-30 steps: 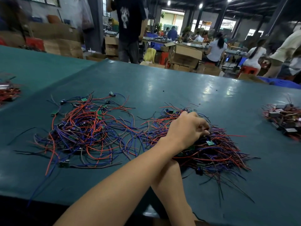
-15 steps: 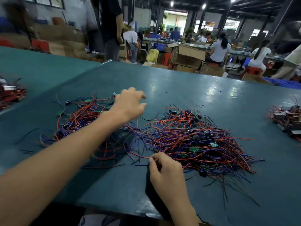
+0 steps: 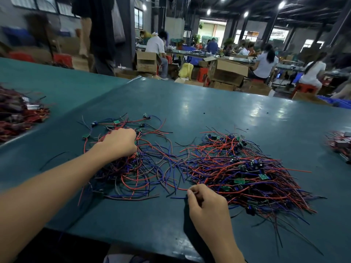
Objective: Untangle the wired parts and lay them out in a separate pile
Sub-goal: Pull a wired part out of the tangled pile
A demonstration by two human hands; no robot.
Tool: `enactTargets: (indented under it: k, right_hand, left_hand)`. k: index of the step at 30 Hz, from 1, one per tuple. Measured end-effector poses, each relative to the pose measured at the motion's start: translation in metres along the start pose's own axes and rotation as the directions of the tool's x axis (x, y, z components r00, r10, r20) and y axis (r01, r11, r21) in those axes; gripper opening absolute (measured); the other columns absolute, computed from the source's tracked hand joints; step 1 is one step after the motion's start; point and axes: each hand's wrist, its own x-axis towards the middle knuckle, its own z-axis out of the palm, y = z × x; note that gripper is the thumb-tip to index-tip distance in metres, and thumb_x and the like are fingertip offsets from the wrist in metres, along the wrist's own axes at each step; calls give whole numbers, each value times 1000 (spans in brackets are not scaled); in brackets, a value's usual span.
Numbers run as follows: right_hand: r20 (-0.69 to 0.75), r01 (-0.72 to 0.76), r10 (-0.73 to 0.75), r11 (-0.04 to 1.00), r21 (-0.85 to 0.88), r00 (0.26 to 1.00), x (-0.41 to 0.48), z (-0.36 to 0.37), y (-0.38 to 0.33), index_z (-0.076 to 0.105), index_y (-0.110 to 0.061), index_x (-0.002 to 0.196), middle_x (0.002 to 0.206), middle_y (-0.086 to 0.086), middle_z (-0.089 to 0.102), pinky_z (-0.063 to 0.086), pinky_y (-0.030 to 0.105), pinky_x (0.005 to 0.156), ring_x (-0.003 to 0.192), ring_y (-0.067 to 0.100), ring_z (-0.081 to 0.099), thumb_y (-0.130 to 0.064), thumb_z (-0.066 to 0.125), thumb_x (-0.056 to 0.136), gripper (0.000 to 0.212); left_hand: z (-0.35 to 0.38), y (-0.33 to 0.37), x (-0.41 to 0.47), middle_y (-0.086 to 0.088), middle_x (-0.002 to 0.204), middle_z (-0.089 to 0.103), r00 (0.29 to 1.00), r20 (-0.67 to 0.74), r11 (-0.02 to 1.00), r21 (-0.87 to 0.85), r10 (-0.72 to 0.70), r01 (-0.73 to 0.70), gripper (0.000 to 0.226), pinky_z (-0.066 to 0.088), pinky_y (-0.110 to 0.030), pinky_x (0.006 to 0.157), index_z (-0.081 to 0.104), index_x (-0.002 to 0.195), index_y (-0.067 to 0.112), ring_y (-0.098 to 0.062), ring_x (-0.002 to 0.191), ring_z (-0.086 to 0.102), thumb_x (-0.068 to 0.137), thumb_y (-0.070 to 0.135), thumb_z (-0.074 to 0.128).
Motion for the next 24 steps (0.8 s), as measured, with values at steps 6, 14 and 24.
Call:
enactTargets:
  k: [6, 14, 24]
  right_hand:
    - [3, -1, 1, 1000, 14, 1000, 1, 0, -1, 68, -25, 85, 64, -18, 57, 34, 12, 55, 59, 3, 55, -25, 67, 95, 9]
    - [-3, 7, -7, 999, 37, 1000, 0, -2, -2, 67, -25, 83, 61, -18, 56, 35, 13, 54, 62, 4, 56, -23, 67, 94, 11]
    - [-143, 104, -90, 990, 98, 986, -2, -4, -5, 72, -22, 93, 78, -19, 65, 43, 9, 63, 70, 1, 62, -16, 70, 94, 6]
  left_hand:
    - [-8, 8, 3, -13, 79, 60, 995, -26, 941, -326, -101, 87, 34, 45, -35, 67, 57, 78, 3, -33, 76, 62, 100, 29, 53]
    - [-28, 13, -1, 1, 96, 78, 995, -100, 863, -504, -8, -43, 19, 57, -35, 83, 82, 91, 22, -19, 90, 70, 81, 10, 72]
    - [-84, 28, -31, 5, 60, 67, 920, -387, 521, -773, 65, -363, 27, 40, -21, 53, 80, 87, 23, -3, 49, 48, 89, 12, 56]
